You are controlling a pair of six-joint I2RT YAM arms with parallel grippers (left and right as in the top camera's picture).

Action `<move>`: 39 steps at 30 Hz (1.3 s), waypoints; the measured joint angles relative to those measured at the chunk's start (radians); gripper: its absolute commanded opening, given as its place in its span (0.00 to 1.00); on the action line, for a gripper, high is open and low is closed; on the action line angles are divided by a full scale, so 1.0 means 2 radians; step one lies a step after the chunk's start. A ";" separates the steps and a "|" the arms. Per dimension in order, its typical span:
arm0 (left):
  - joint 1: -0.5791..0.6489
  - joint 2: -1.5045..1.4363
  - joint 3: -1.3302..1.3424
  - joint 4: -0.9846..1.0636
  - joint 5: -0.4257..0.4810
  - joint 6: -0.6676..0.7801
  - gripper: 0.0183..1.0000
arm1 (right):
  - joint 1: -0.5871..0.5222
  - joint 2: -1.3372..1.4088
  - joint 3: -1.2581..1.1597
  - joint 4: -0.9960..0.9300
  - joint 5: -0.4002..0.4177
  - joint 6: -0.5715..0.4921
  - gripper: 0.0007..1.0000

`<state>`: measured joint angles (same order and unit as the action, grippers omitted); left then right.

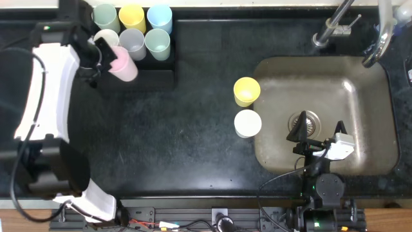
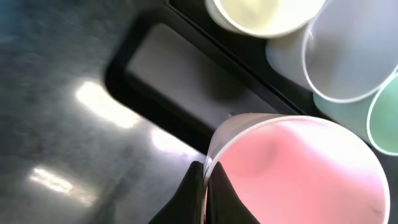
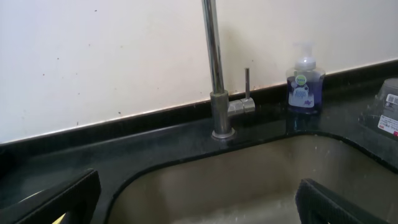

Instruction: Store Cups

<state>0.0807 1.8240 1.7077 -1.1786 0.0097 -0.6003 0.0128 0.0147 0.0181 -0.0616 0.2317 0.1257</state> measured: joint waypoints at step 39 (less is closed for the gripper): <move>0.039 -0.027 -0.115 0.143 -0.085 -0.051 0.02 | 0.000 0.000 0.000 0.000 0.000 0.000 1.00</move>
<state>0.1589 1.7706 1.4776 -0.8921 -0.1600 -0.7021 0.0128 0.0147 0.0181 -0.0620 0.2325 0.1261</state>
